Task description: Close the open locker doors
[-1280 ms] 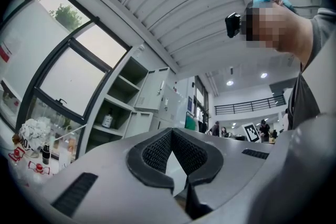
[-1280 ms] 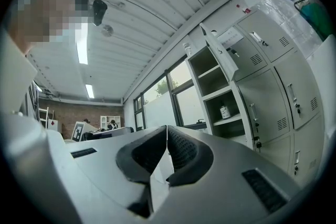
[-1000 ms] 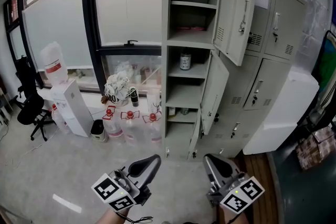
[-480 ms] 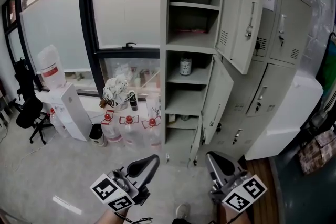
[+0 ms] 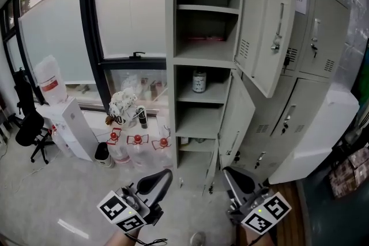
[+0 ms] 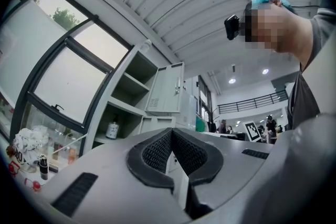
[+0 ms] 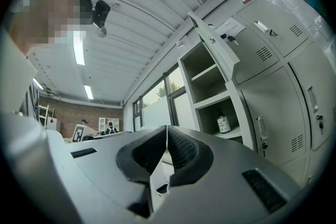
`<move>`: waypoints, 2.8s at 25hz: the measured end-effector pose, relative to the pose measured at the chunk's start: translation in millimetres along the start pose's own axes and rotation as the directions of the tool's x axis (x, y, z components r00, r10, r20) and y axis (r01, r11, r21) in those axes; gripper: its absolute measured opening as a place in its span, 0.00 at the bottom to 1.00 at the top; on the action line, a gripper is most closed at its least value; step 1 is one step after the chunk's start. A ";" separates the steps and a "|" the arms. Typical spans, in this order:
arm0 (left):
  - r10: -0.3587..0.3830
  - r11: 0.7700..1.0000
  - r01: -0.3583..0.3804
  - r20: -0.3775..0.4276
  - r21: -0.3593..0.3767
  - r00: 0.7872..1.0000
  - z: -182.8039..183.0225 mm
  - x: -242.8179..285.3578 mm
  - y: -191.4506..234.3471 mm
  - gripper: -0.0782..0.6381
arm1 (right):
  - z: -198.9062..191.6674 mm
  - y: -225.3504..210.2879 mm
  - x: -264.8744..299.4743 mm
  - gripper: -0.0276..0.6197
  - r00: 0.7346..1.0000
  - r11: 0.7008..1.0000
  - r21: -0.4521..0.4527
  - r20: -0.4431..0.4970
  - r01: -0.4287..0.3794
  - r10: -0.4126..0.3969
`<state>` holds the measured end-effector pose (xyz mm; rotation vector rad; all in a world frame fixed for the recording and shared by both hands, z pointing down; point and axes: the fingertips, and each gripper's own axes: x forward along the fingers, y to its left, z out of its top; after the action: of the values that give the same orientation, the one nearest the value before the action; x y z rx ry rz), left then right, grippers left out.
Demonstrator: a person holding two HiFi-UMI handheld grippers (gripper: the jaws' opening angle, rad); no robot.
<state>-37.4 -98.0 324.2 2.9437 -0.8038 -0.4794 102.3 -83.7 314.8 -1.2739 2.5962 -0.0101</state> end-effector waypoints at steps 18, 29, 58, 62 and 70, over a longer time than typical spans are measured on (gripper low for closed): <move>0.011 0.999 -0.013 0.034 0.051 0.999 3.7 104.2 36.0 0.12 | 49.6 -89.4 26.2 0.06 0.996 0.997 -0.056 0.061 -0.055 0.058; -0.027 0.993 0.022 0.042 0.119 0.999 22.7 145.1 28.4 0.12 | 93.5 -104.0 28.0 0.06 0.988 0.989 -0.136 0.129 -0.063 0.080; -0.231 0.958 0.212 0.082 0.191 0.969 81.0 204.8 50.1 0.12 | 213.9 -166.2 33.9 0.07 0.923 0.911 -0.284 0.330 0.298 -0.199; -0.244 0.956 0.224 0.093 0.190 0.965 86.7 204.9 55.5 0.12 | 217.8 -171.4 38.1 0.07 0.919 0.904 -0.285 0.330 0.317 -0.218; -0.253 0.957 0.233 0.103 0.175 0.962 90.3 198.6 67.2 0.12 | 217.7 -171.2 42.2 0.07 0.913 0.895 -0.288 0.328 0.341 -0.243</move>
<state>64.0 -253.4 191.2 3.2101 -0.5121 -0.6479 259.7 -200.0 114.4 -1.6401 2.1974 0.5496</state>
